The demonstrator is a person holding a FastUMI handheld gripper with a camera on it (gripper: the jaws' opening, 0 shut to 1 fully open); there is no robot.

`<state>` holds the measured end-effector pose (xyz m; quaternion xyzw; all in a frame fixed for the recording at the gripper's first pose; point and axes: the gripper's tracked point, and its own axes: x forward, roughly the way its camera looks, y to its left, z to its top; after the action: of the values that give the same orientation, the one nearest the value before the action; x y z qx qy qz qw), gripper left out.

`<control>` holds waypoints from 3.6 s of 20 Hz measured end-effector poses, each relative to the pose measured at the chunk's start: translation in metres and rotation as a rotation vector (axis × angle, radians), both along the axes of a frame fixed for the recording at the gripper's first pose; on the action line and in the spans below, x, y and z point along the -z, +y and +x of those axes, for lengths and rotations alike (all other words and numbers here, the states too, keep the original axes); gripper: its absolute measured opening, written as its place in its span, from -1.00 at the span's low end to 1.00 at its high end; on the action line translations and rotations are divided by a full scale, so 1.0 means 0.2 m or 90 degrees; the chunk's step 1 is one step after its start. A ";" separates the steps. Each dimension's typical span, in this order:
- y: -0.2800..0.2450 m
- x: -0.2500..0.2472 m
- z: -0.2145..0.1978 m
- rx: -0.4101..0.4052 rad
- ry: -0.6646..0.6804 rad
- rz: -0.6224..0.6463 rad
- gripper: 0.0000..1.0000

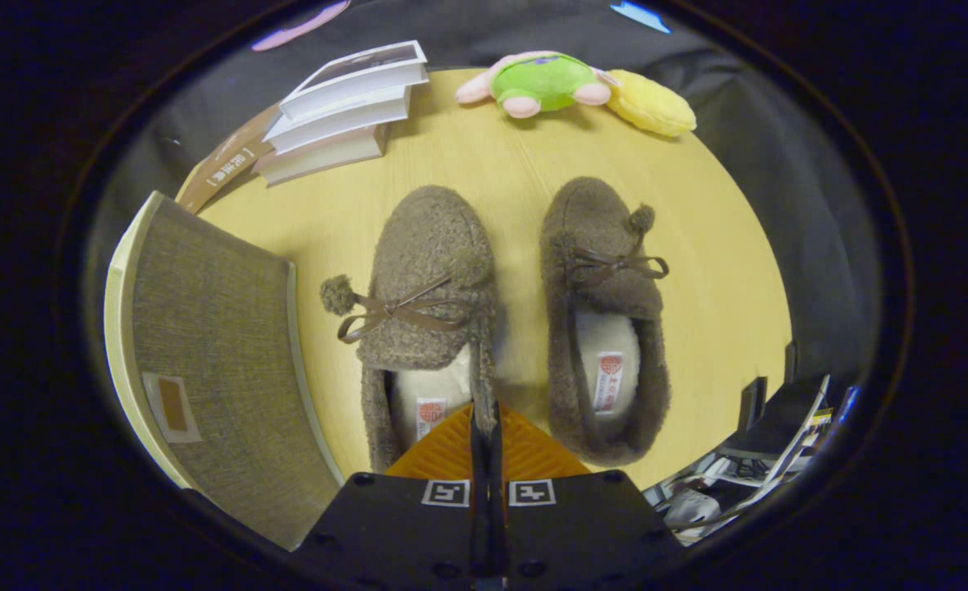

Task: Open the storage box then place both shoes into the box .Put the left shoe in first, then the right shoe, with the right side of both shoes facing outward in a uniform manner.

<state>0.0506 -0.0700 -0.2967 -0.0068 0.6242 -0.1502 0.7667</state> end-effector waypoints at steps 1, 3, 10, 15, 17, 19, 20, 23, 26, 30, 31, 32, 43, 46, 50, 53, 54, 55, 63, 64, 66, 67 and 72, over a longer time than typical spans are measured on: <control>0.01 -0.04 0.00 -0.002 -0.004 -0.009 -0.93; 0.00 -0.14 -0.02 -0.013 -0.012 -0.042 -0.93; 0.06 -0.62 -0.04 -0.065 -0.052 -0.186 -0.93; 0.23 -1.02 0.03 -0.082 -0.137 -0.233 -0.93; 0.35 -1.15 0.06 -0.088 -0.167 -0.236 -0.93; 0.51 -1.18 0.07 -0.096 -0.182 -0.214 -0.93; 0.59 -1.18 0.08 -0.101 -0.184 -0.196 -0.93; 0.81 -1.06 0.08 -0.121 -0.166 -0.145 -0.93; 0.93 -0.92 0.04 -0.131 -0.129 -0.134 -0.93; 1.04 -0.68 0.02 -0.115 -0.081 -0.109 -0.93; 1.07 -0.62 0.02 -0.117 -0.063 -0.100 -0.93; 1.09 -0.56 0.02 -0.119 -0.049 -0.095 -0.93; 1.32 -0.12 -0.02 -0.151 0.068 -0.027 -0.93; 1.29 -0.09 -0.04 -0.159 0.090 -0.053 -0.93; 1.32 -0.13 -0.05 -0.154 0.085 -0.032 -0.17; 1.32 -0.23 -0.06 -0.178 0.068 -0.014 0.70; 1.30 -0.28 -0.06 -0.187 0.056 -0.021 0.99; 1.27 -0.34 -0.05 -0.193 0.043 -0.034 0.99; 0.79 -0.86 0.03 -0.140 -0.083 -0.117 0.99; 0.70 -0.90 0.04 -0.129 -0.094 -0.129 0.99; 0.50 -0.96 0.06 -0.097 -0.109 -0.151 0.99; 0.41 -0.97 0.07 -0.083 -0.110 -0.158 0.99; -0.02 -0.86 0.08 -0.042 -0.079 -0.180 0.97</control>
<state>0.0665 -0.0745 -0.1237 -0.1259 0.5480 -0.2114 0.7995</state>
